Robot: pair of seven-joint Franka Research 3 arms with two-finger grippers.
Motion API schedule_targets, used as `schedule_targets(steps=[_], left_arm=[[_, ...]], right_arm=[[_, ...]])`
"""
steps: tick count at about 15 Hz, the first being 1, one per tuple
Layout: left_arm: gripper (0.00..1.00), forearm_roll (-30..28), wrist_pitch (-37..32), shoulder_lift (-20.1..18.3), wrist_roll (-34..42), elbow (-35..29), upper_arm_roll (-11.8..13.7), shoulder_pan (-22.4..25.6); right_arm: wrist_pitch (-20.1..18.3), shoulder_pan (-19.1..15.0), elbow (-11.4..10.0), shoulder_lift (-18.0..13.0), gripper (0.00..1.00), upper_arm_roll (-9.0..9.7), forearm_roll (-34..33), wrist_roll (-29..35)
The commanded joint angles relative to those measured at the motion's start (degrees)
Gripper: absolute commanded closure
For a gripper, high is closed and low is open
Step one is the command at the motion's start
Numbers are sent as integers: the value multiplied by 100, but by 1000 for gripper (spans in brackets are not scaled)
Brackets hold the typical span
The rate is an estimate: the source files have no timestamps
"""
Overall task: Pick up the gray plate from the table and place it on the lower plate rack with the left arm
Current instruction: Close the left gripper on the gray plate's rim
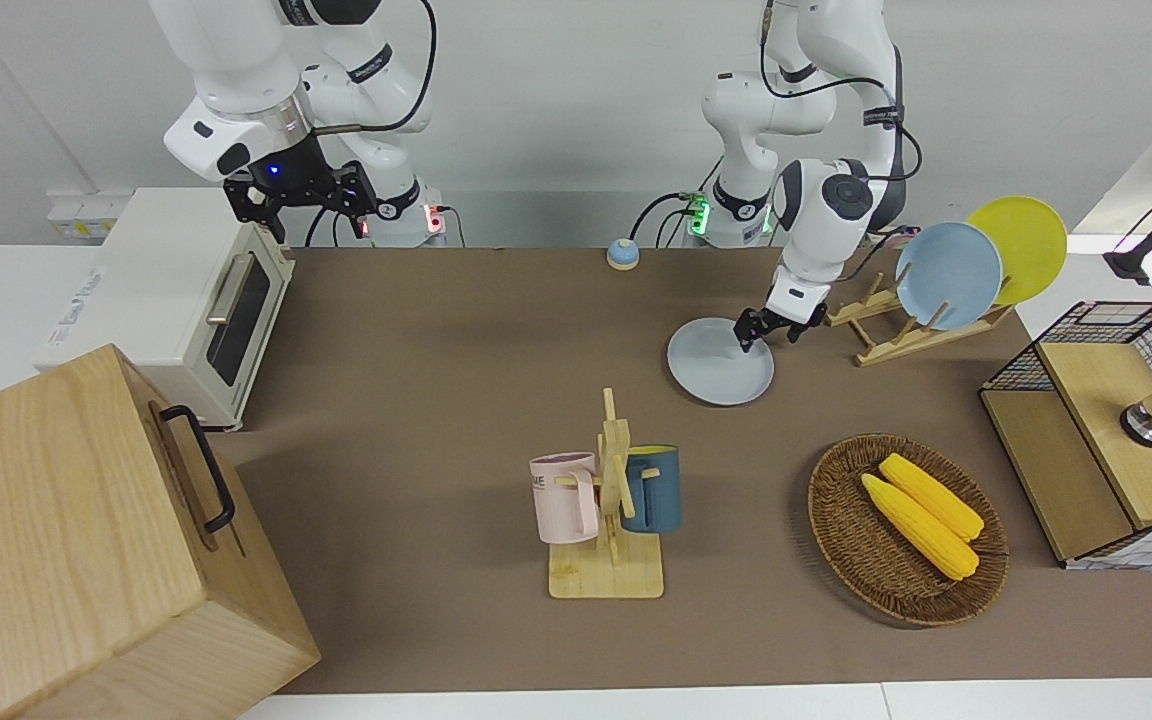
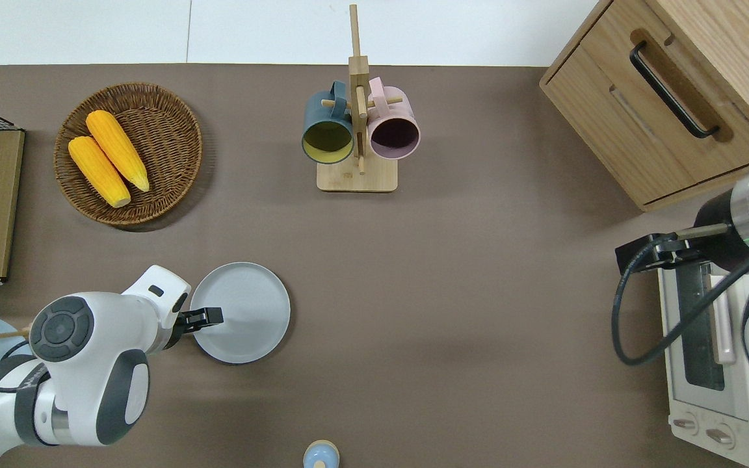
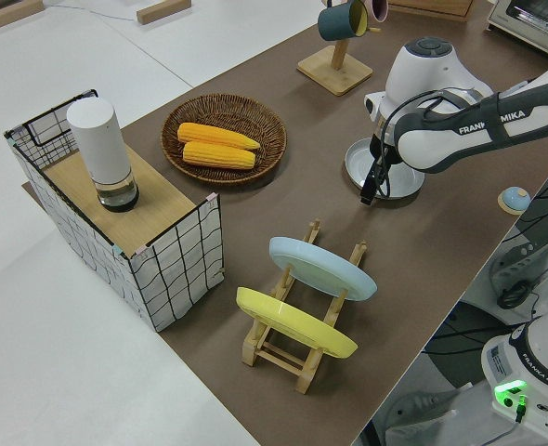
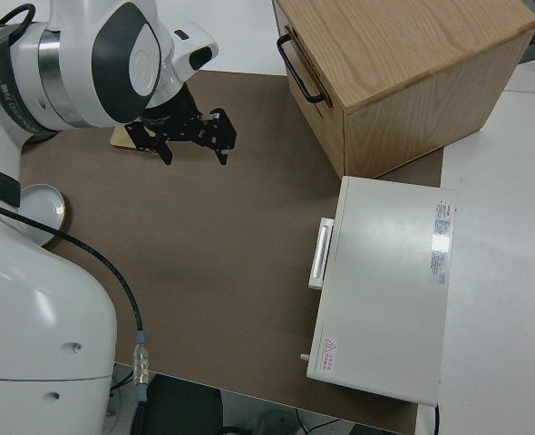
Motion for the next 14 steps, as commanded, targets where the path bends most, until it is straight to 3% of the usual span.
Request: schedule_targets(steps=[1,5,6,7,8,11,12,14], left_arm=[[13,-70,178,14,-48,-49,2,-52],[13,-70,301,207,-48,-49,2,-131],[73,-70,301,208,-57,-49,2,-131],[198,-70,301,208,-57,-49,2,-131],[442,-70,293,208,-57,-49,2,-131],[784,-70,249,208,-84,-49,2,-131],[957,-70,231,199,-75,-49,2,-131],[1000,-70,205,181,-84,-49,2,-131]], right_arm=[[-62,-132,41,-12,17,113,-37,68],[-62,-132,41,-12,17,121,-37,68],[-62,-132,41,-12,17,121,-37,68],[-62,-132,41,-12,17,113,-28,68],[-62,-132,41,-12,17,113,-37,68],[-62,-132,33,-12,17,121,-37,68],[-62,-132,41,-12,17,121,-37,68],[-62,-132,41,-12,17,113,-37,68]])
